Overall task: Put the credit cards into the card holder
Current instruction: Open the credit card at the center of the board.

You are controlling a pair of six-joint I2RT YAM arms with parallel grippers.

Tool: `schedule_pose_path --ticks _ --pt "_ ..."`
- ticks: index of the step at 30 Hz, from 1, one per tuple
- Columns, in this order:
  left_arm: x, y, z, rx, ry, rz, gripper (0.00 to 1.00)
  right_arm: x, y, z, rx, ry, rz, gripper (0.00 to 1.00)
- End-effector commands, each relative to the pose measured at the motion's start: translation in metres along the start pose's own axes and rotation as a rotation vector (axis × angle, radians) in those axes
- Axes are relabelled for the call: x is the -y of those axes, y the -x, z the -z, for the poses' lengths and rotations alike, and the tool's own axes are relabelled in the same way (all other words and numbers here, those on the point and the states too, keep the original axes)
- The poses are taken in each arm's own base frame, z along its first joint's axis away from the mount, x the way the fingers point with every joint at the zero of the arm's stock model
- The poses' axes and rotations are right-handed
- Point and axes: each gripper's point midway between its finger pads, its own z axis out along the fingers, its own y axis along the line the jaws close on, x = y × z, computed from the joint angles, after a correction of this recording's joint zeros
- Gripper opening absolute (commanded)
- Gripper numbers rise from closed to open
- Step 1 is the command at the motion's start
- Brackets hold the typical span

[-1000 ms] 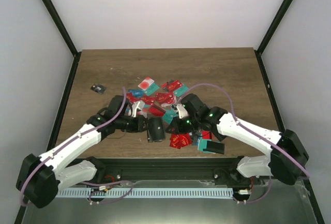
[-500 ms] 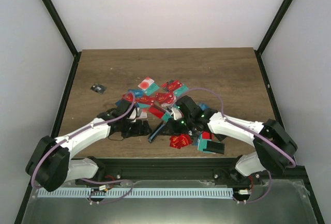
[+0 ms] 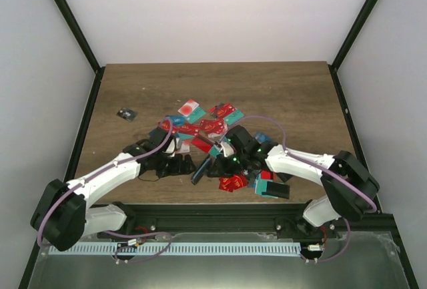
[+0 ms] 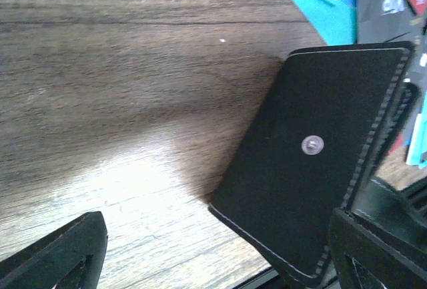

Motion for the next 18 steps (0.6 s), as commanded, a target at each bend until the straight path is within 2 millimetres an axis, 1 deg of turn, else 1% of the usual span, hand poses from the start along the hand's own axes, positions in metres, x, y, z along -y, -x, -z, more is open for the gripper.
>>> schedule_pose_path --ticks 1,4,8,10,14,18 --pt "0.029 0.015 0.017 0.064 -0.1 -0.058 0.92 0.018 -0.017 0.002 -0.026 -0.062 -0.024 0.01" --pt "0.033 0.013 0.017 0.063 -0.122 -0.076 0.91 0.028 -0.026 0.006 -0.028 -0.09 -0.039 0.01" --pt "0.044 0.01 0.018 0.058 -0.17 -0.116 0.91 0.041 -0.038 0.004 -0.044 -0.103 -0.064 0.01" --pt "0.049 0.007 0.017 0.052 -0.186 -0.136 0.91 0.044 -0.042 0.004 -0.047 -0.102 -0.071 0.01" --pt "0.057 0.001 0.011 0.028 -0.201 -0.175 0.91 0.045 -0.042 0.004 -0.035 -0.102 -0.073 0.01" --pt "0.058 -0.006 0.001 0.0 -0.161 -0.207 0.91 0.043 -0.038 0.004 -0.026 -0.1 -0.066 0.01"
